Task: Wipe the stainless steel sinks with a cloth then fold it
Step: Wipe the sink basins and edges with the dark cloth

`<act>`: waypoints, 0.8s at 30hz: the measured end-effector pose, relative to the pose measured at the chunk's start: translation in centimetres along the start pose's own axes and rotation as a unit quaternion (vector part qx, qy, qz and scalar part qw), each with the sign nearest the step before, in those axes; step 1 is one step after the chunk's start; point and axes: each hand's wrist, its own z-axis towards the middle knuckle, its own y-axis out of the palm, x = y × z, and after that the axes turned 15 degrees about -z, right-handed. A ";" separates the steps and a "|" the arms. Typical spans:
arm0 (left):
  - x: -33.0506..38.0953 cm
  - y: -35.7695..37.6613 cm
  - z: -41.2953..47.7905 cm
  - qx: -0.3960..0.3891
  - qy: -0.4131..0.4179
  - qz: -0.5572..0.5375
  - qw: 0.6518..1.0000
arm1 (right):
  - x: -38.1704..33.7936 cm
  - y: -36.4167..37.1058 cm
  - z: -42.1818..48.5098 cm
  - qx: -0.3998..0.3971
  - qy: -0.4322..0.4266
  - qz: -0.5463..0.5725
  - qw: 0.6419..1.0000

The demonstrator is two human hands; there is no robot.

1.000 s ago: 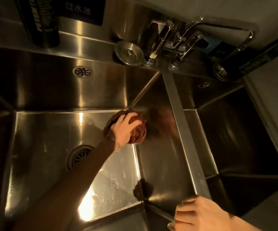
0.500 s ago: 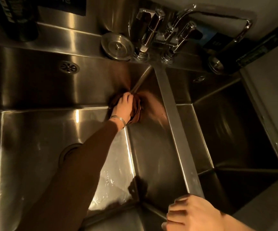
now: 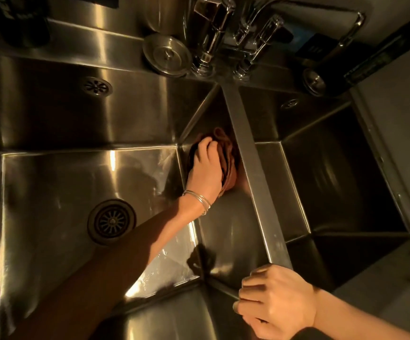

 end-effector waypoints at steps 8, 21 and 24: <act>-11.7 2.4 -0.1 -0.115 -0.071 0.278 0.951 | -0.1 0.4 0.0 -0.003 0.009 -0.061 0.998; -11.1 2.5 -5.8 -0.284 -0.038 0.332 0.898 | -2.4 -1.5 -0.2 -0.007 -0.014 -0.031 0.999; -8.6 2.1 -6.8 -0.267 0.014 0.285 0.921 | -3.7 -0.8 0.3 0.042 0.102 0.045 0.993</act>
